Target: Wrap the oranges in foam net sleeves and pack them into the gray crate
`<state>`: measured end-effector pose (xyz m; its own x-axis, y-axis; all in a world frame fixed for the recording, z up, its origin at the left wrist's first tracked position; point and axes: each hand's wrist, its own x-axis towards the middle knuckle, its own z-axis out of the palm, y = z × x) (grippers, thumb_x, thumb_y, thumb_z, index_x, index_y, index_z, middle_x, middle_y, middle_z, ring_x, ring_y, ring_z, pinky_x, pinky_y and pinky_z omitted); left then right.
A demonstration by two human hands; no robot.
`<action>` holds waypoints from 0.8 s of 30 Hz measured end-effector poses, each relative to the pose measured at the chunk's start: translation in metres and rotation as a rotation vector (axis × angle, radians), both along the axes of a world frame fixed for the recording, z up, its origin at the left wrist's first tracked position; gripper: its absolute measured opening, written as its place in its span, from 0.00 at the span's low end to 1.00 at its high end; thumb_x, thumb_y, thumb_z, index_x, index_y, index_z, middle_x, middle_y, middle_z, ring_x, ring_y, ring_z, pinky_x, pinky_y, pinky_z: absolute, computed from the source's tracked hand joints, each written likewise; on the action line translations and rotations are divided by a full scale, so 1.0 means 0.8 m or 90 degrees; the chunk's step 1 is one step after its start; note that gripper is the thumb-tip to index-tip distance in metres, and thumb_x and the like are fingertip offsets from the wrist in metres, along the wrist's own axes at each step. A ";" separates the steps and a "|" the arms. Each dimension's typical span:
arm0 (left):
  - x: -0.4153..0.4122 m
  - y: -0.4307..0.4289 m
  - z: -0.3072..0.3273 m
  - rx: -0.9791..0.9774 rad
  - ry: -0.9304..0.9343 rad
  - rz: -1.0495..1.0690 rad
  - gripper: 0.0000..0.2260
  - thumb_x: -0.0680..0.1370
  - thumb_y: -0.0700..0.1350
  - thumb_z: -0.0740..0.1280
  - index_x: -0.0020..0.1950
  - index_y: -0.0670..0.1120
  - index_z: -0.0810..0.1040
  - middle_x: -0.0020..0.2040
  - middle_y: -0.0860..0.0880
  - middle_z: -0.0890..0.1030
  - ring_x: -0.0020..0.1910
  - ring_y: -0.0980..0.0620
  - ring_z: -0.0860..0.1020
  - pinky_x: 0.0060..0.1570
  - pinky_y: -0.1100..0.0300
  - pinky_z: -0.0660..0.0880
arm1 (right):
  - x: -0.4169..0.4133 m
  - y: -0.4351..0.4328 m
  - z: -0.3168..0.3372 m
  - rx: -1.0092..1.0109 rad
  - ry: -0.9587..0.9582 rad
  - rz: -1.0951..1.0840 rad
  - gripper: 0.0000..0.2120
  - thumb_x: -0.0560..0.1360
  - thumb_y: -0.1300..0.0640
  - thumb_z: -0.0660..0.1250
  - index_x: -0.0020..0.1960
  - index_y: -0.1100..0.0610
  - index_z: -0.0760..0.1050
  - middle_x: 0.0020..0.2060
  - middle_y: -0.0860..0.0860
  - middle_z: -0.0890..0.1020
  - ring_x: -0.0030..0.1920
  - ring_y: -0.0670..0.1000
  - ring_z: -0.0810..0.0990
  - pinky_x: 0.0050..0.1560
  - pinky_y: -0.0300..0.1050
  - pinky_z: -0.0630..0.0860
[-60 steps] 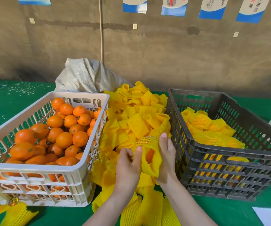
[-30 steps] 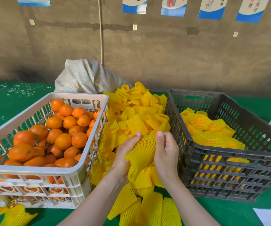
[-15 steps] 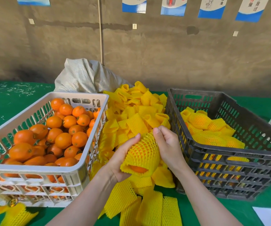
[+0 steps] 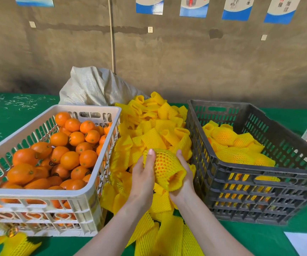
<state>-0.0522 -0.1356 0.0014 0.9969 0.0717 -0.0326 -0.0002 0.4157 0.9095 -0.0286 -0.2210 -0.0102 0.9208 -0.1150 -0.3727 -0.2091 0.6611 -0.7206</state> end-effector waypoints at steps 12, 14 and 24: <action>0.015 0.009 0.015 -0.201 0.188 -0.101 0.16 0.75 0.55 0.66 0.57 0.46 0.77 0.45 0.42 0.83 0.45 0.45 0.81 0.39 0.53 0.75 | 0.007 -0.015 0.008 -0.337 -0.356 -0.009 0.23 0.75 0.49 0.64 0.38 0.69 0.69 0.35 0.59 0.68 0.39 0.56 0.67 0.38 0.49 0.62; 0.014 0.010 0.011 -0.185 0.159 -0.120 0.15 0.75 0.56 0.65 0.55 0.47 0.77 0.43 0.43 0.84 0.43 0.45 0.82 0.39 0.53 0.75 | 0.007 -0.015 0.007 -0.361 -0.375 -0.009 0.24 0.73 0.46 0.64 0.37 0.69 0.67 0.34 0.59 0.67 0.37 0.55 0.67 0.38 0.47 0.63; 0.024 0.018 -0.007 0.249 -0.241 0.050 0.13 0.75 0.55 0.60 0.49 0.49 0.77 0.43 0.56 0.80 0.46 0.55 0.78 0.45 0.61 0.75 | -0.003 -0.022 0.001 -0.170 -0.125 0.290 0.31 0.66 0.37 0.66 0.65 0.50 0.73 0.57 0.53 0.81 0.57 0.55 0.80 0.57 0.59 0.76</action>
